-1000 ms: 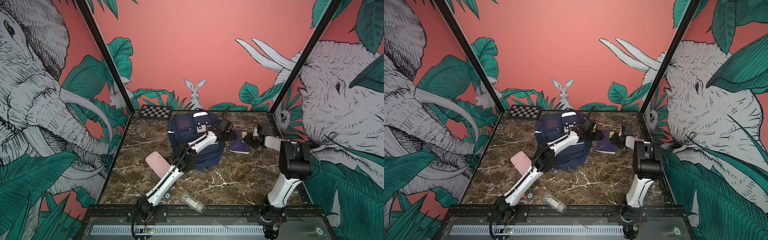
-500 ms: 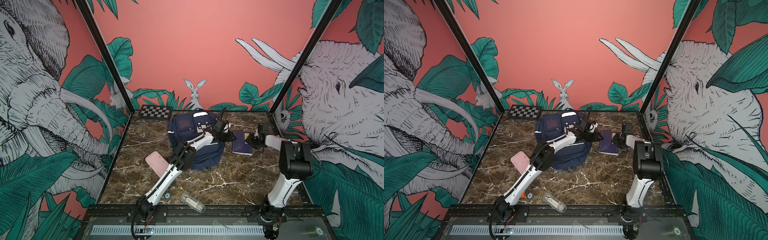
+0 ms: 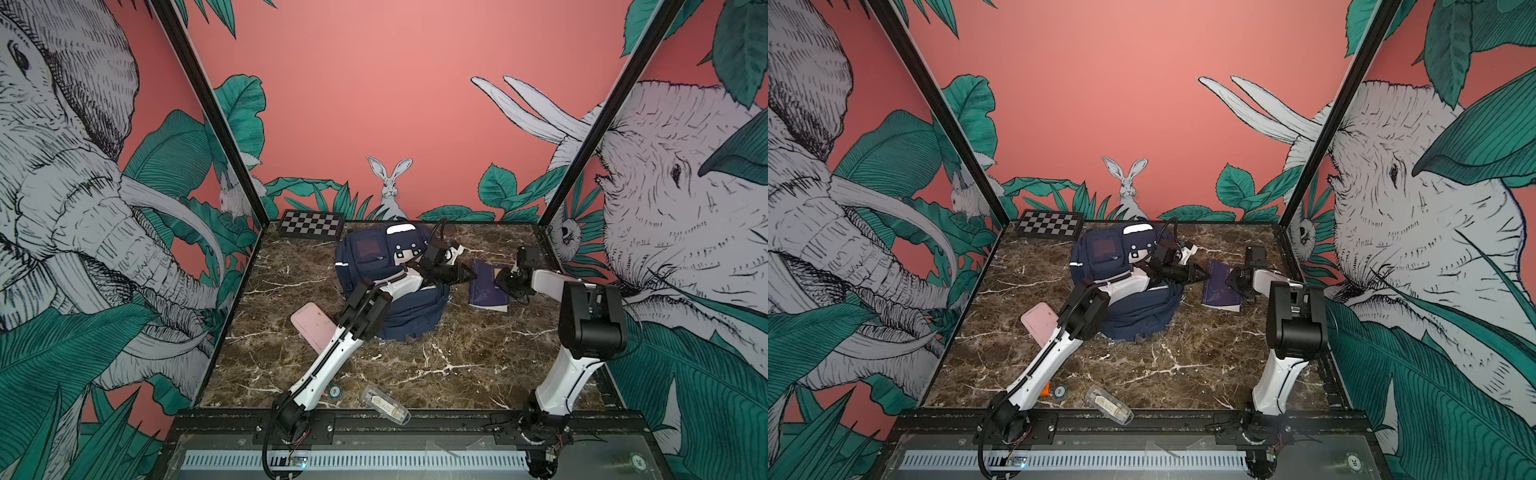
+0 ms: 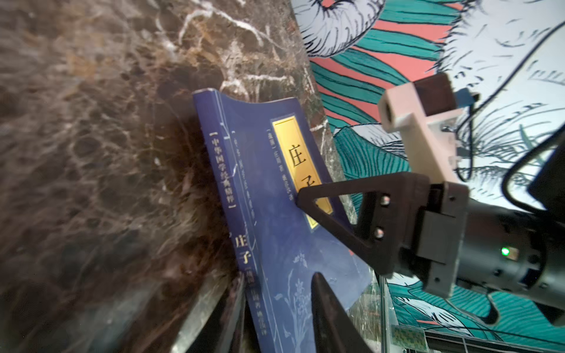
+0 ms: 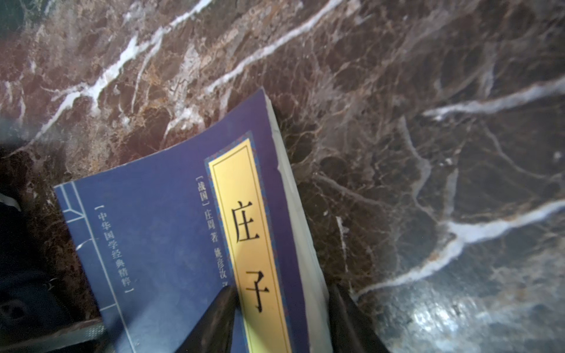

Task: Pack books, pencil case, and school supplies into a backpack
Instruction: Pick up the book from the top-right of the table.

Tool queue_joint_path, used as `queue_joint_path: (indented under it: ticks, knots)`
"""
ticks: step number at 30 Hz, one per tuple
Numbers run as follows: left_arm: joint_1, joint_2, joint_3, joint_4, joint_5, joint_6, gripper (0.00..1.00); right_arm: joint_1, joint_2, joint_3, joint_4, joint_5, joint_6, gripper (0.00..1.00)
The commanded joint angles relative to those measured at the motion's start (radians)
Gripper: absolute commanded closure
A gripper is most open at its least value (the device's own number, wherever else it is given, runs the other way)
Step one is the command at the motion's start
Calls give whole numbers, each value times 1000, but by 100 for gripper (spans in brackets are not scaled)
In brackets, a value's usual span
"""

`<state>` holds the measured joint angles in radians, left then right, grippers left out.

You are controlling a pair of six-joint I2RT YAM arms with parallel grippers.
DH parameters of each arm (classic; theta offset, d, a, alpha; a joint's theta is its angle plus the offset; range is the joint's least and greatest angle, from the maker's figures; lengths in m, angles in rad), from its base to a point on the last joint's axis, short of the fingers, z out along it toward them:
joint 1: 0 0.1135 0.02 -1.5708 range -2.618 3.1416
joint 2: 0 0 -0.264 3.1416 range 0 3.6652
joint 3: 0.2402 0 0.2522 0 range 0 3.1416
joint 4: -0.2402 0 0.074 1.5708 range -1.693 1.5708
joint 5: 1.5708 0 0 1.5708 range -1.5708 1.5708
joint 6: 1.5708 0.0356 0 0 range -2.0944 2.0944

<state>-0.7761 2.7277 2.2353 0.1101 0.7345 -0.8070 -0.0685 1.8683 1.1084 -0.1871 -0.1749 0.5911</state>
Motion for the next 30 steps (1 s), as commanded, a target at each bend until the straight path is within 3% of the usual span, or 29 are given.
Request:
queue_joint_path:
  ticks: [1,6,11,13,19,24,30]
  knots:
    - [-76,-83,-26,164,169,-48,62,35,62,-26,-91,-114,4,51]
    - [-79,-83,-33,157,186,-23,59,35,60,-27,-96,-129,-6,51]
    - [-81,-83,112,-403,-4,290,58,32,59,-29,-97,-136,-8,51]
    - [-79,-116,100,-448,-38,326,60,32,57,-29,-95,-138,-8,51]
    - [-71,-168,27,-381,-22,296,100,32,20,-59,-62,-175,4,49]
    - [-60,-193,41,-340,41,263,100,29,-111,-147,-14,-202,12,43]
    - [-28,-261,73,-351,127,258,100,-8,-366,-253,-35,-213,-11,37]
